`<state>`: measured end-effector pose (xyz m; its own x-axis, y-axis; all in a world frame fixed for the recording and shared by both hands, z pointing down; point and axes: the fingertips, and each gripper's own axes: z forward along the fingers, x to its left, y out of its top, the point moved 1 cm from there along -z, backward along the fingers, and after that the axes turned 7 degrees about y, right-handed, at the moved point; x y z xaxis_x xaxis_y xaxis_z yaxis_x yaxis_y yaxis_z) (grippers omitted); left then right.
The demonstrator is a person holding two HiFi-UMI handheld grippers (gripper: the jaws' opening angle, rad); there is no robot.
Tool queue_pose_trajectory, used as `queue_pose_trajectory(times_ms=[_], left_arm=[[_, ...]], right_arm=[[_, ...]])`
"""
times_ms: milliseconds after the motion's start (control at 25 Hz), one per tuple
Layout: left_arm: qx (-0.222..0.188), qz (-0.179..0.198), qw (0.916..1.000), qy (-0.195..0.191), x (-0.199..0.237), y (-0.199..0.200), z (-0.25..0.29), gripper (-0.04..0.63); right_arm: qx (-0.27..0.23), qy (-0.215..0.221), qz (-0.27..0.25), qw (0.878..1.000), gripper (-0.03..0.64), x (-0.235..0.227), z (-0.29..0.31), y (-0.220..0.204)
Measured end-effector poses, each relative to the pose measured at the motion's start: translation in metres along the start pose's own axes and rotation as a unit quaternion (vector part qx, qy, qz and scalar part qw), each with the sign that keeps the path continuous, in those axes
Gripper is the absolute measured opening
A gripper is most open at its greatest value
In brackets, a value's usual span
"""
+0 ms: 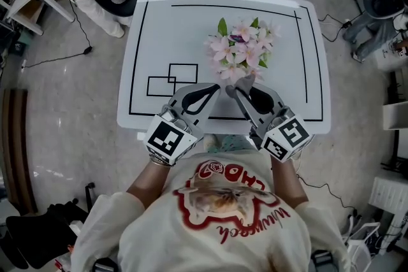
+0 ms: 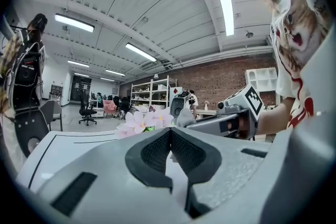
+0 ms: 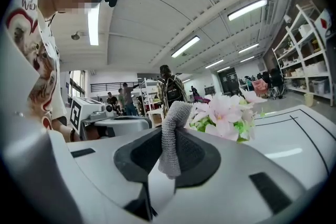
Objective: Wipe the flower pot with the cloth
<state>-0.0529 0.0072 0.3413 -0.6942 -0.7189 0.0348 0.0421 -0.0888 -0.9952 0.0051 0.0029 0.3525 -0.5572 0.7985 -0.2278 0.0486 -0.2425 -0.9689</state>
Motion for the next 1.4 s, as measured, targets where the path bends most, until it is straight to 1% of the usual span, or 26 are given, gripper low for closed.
queue_pose_trajectory(times_ms=[240, 400, 520, 600, 760, 880, 1160, 1400], left_arm=[[-0.014, -0.012, 0.9997, -0.014, -0.008, 0.013, 0.006, 0.003], [-0.020, -0.009, 0.9995, -0.024, -0.016, 0.023, 0.011, 0.003], [-0.019, -0.010, 0.9995, -0.023, -0.020, 0.031, 0.012, 0.003], [-0.020, -0.006, 0.9996, -0.021, -0.024, 0.035, 0.011, 0.003], [-0.039, 0.001, 0.9992, -0.012, -0.034, 0.050, 0.007, 0.003], [-0.038, 0.003, 0.9993, -0.004, -0.046, 0.049, 0.004, 0.003], [-0.044, -0.005, 0.9988, 0.021, -0.105, 0.048, -0.014, 0.003], [-0.043, -0.006, 0.9978, 0.050, -0.171, 0.036, -0.041, 0.003]], right_arm=[[-0.028, -0.012, -0.047, 0.998, 0.060, 0.011, -0.010, 0.028], [-0.042, -0.022, -0.068, 0.997, 0.060, 0.013, -0.015, 0.043], [-0.054, -0.032, -0.085, 0.994, 0.060, 0.010, -0.017, 0.050], [-0.057, -0.029, -0.086, 0.994, 0.060, 0.012, -0.018, 0.055], [-0.064, -0.021, -0.106, 0.992, 0.060, 0.023, -0.027, 0.068], [-0.071, -0.018, -0.116, 0.991, 0.060, 0.029, -0.040, 0.073], [-0.071, -0.009, -0.134, 0.988, 0.060, 0.062, -0.091, 0.067], [-0.076, -0.003, -0.143, 0.987, 0.061, 0.102, -0.153, 0.051]])
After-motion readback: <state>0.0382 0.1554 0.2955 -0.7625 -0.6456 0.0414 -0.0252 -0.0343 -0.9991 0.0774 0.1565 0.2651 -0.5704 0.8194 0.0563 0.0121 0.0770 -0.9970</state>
